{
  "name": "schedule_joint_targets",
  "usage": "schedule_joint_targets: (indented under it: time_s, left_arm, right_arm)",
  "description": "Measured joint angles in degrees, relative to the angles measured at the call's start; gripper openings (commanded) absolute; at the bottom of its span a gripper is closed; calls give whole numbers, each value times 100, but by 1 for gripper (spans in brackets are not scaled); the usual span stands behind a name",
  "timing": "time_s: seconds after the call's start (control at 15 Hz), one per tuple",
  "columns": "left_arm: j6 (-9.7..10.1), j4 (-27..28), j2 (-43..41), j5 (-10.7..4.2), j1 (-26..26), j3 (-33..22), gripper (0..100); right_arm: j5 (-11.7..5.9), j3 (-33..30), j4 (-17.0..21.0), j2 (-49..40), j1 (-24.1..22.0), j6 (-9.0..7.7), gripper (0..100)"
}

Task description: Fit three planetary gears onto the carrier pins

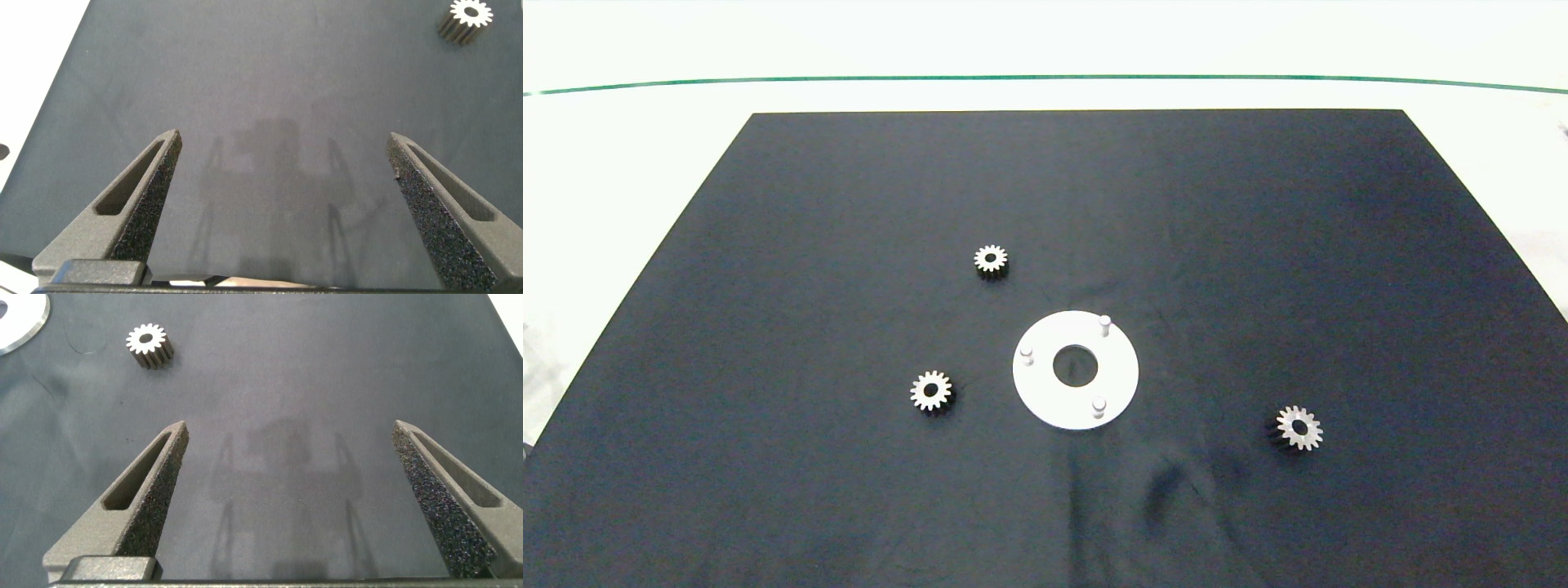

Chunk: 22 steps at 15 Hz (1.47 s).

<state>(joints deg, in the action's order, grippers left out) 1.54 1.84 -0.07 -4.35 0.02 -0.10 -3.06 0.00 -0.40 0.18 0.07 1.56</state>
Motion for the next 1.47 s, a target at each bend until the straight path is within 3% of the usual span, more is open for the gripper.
schedule_joint_targets:
  time_s: [0.2, 0.27, 0.53, 0.73, 1.0, 1.47]
  left_arm:
    - [-57, 22, 0, 34, -2, -45, 100]
    - [-83, 182, 2, 144, -2, -155, 100]
    - [-127, 1610, 172, 408, -88, -1320, 100]
    - [-255, 2035, 891, 464, -252, -2349, 100]
    - [-668, 2180, 2119, 490, -413, -3294, 100]
    - [-731, 2186, 3196, 503, -644, -3931, 100]
  right_arm:
    - [-165, -68, 43, 2, 0, -16, 100]
    - [-173, -261, 224, 15, 4, -20, 100]
    - [-29, -2025, 2187, 424, 196, -44, 100]
    - [56, -3089, 3031, 1309, 435, -205, 100]
    - [91, -3660, 3295, 2726, 689, -382, 100]
    - [316, -4490, 3350, 4979, 1007, -417, 100]
